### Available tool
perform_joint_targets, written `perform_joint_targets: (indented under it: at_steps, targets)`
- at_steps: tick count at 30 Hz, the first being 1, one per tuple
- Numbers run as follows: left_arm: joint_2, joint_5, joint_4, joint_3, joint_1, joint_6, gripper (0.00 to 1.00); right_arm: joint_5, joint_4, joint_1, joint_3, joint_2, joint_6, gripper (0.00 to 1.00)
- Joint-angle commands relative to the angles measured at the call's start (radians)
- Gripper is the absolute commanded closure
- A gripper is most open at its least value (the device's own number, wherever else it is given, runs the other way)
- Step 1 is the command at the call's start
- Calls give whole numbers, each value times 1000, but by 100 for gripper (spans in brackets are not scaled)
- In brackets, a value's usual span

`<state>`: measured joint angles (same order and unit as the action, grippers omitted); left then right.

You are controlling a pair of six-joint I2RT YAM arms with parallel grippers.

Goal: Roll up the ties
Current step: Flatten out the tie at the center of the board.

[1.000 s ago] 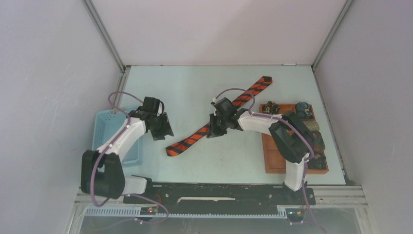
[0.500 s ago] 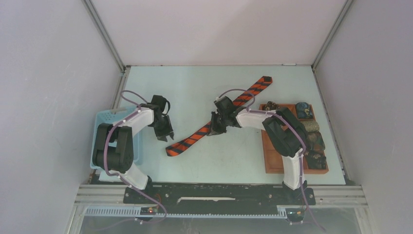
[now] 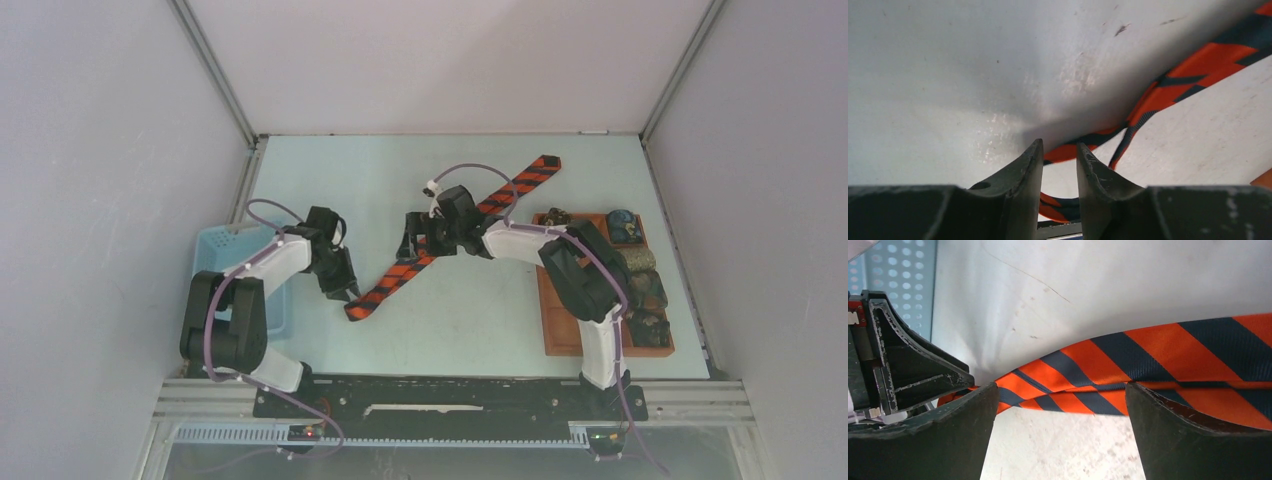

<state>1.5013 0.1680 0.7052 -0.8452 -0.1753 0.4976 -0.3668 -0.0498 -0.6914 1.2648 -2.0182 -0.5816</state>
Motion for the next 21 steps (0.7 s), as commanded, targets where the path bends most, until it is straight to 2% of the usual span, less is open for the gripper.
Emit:
perform_joint_targets:
  at_steps: [1,6,10,17,21]
  targets:
    - [-72,21,-14,-3,-6,2,65,-33,-127,0,74,-49,93,0]
    - [-114,29,-15,9,-6,19,65,64,-128,-14,104,-114,120,0]
    - [-154,21,-14,32,-6,26,66,34,-170,0,105,-142,106,0]
    - [-228,22,-5,68,-6,40,67,106,-182,42,130,-138,112,0]
    - [-265,9,12,75,-6,41,67,67,-174,77,125,-76,133,0]
